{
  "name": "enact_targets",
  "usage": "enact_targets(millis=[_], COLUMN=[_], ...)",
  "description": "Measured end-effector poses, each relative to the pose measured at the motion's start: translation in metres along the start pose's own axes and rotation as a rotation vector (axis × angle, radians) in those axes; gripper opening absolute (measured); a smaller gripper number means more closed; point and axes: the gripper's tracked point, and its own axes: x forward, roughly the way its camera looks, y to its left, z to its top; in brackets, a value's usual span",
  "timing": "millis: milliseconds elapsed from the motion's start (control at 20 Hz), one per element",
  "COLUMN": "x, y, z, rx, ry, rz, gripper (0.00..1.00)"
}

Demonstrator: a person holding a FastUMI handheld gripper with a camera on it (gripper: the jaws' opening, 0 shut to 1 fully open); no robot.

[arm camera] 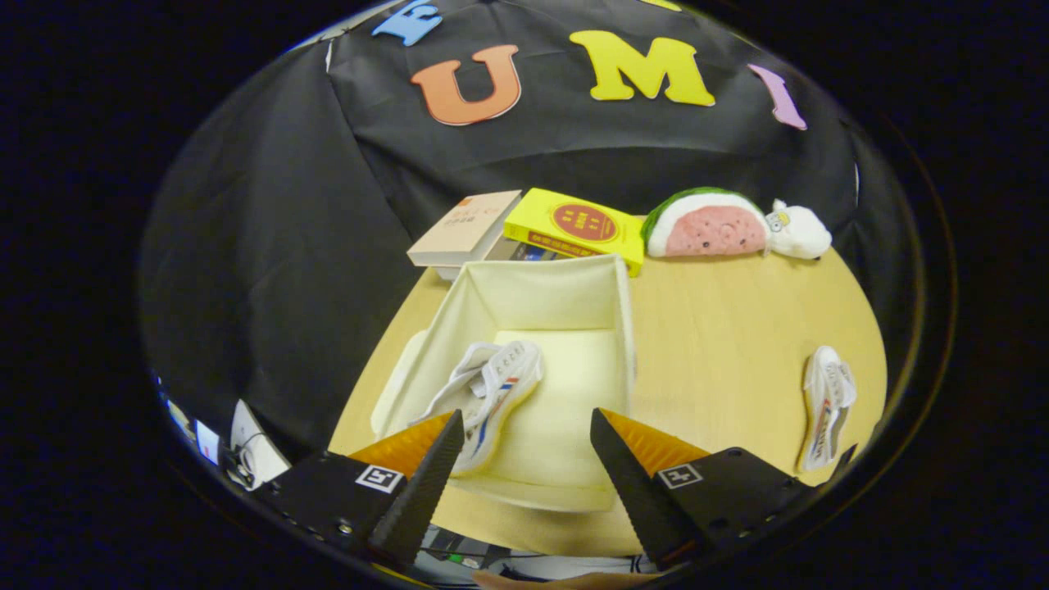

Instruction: Open the storage box then place both shoes into the box .Put the left shoe in first, then the right shoe, with the right side of both shoes facing outward in a uniform manner.

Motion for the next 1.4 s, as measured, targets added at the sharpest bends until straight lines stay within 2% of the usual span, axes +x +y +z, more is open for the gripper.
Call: enact_targets(millis=[150, 450, 600, 750, 950, 1400], x=[-0.026, -0.058, -0.051, -0.04, -0.033, -0.021], y=[-0.018, -0.133, -0.186, -0.252, -0.322, -0.425], z=[0.012, -0.006, -0.024, -0.044, -0.065, -0.107], rx=[0.011, 0.112, 0.129, 0.151, 0.189, 0.279], ry=[-0.074, -0.072, 0.003, 0.08, 0.133, 0.235], rz=[0.003, -0.087, -0.11, -0.189, -0.23, -0.271], gripper=[0.96, 0.96, 0.96, 0.96, 0.93, 0.93])
